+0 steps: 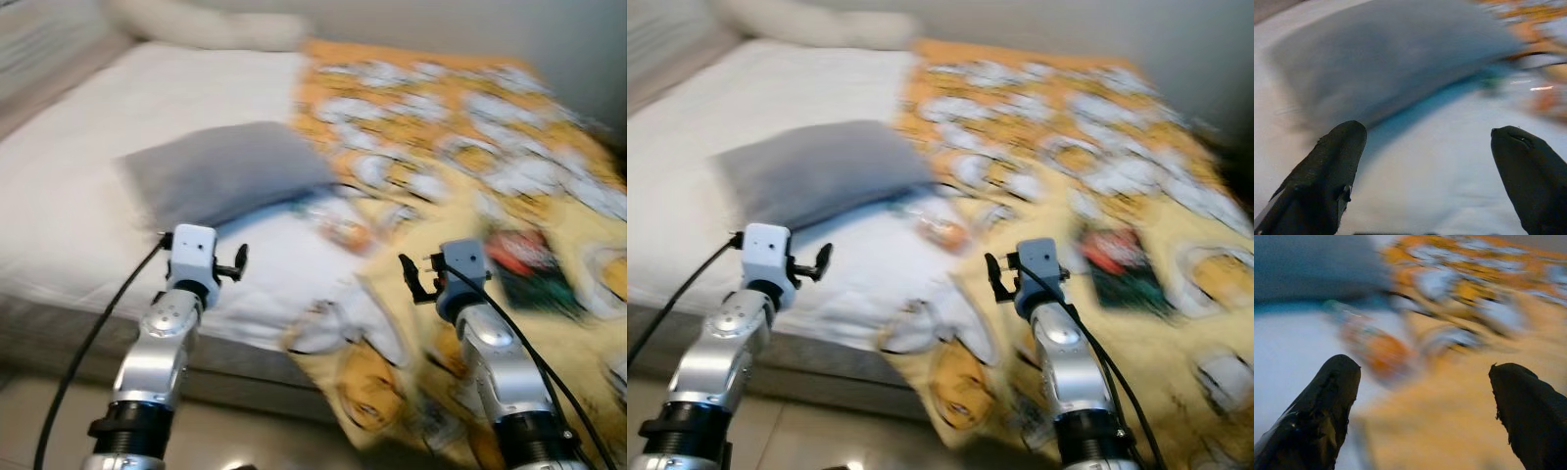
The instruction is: Clean up the room
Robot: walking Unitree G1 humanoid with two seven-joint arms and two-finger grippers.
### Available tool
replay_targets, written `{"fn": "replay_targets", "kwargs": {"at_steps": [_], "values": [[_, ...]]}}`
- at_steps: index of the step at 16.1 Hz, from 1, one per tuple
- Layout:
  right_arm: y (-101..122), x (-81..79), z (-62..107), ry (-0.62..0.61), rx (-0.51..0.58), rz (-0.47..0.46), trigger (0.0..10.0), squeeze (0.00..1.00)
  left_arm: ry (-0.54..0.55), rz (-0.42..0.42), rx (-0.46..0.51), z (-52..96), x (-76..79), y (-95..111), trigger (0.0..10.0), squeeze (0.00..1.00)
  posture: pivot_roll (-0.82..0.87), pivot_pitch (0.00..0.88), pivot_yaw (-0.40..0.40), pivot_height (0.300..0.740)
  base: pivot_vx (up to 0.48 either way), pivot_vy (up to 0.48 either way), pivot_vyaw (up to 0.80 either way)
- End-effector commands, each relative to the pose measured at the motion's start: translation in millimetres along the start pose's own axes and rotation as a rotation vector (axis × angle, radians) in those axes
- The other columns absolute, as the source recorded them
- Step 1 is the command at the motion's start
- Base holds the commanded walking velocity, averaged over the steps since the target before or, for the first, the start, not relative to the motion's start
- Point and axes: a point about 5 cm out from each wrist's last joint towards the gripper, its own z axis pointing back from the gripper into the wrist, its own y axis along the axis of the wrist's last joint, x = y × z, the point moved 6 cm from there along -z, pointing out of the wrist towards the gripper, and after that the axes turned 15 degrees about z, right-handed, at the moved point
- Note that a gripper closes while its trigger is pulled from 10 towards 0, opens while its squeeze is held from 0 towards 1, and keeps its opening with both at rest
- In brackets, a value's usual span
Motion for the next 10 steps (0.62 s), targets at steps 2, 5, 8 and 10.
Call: {"fn": "replay_targets", "kwargs": {"at_steps": [2, 5, 8, 10], "values": [[3.5, -1.2, -2.3, -0.009, 0.004, -0.018, 10.0, 0.0, 0.003, -0.012, 0.011, -1.2, -1.2, 5.0, 10.0, 0.0, -0.06, 0.0, 0.012, 0.74, 0.352, 0.0, 0.4], [1.7, 2.3, -3.9, -0.014, -0.007, -0.017, 10.0, 0.0, 0.001, -0.024, 0.01, -2.3, -1.8, 6.7, 10.0, 0.0, -0.06, 0.0, 0.015, 0.74, 0.355, 0.0, 0.0], [3.2, 7.4, -6.1, -0.022, -0.009, -0.016, 10.0, 0.0, -0.002, -0.033, 0.009, -3.3, -2.5, 8.3, 10.0, 0.0, -0.07, 0.0, 0.026, 0.74, 0.354, 0.0, 0.0], [2.6, 10.2, -6.7, -0.027, -0.011, -0.015, 10.0, 0.0, -0.005, -0.036, 0.007, -3.4, -2.0, 8.0, 10.0, 0.0, -0.07, 0.0, 0.028, 0.74, 0.351, 0.0, 0.0]]}}
